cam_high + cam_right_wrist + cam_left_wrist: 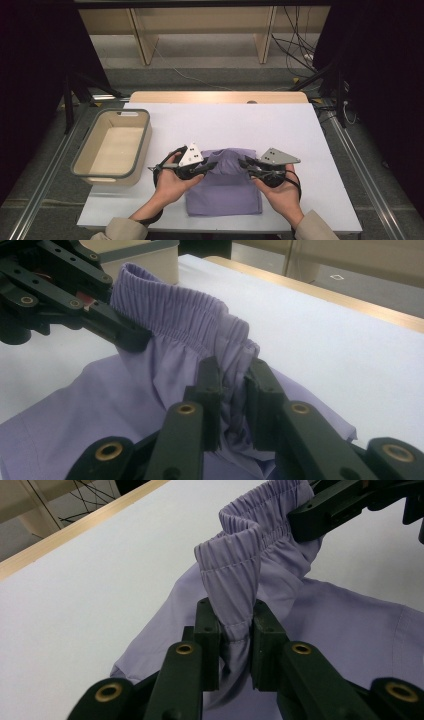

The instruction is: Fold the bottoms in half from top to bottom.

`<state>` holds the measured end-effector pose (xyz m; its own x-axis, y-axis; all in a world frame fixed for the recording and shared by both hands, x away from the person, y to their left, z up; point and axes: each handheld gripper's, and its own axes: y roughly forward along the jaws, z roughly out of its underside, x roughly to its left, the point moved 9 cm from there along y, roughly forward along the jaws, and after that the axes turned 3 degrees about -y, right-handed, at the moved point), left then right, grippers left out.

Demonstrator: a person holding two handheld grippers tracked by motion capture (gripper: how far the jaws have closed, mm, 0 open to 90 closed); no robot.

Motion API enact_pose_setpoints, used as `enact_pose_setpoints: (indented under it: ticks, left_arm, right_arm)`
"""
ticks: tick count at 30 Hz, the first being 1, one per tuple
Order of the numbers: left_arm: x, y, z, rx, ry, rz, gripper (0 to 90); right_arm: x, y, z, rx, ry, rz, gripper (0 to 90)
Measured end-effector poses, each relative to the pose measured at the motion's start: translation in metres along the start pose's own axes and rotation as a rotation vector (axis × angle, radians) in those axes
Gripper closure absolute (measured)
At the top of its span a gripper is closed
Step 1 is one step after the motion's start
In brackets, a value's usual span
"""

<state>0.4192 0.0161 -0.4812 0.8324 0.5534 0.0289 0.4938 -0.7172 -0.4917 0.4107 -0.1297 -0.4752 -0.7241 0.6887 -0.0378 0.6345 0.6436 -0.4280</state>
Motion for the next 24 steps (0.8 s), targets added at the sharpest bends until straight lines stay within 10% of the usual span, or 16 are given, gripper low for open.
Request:
enact_pose_setpoints:
  ticks: [24]
  left_arm:
    - [-0.0044,-0.0003,0.0037,0.013,0.009,0.008,76.7]
  right_arm:
    - [0.002,-0.0021,0.0042,0.017,-0.011,-0.007,78.8]
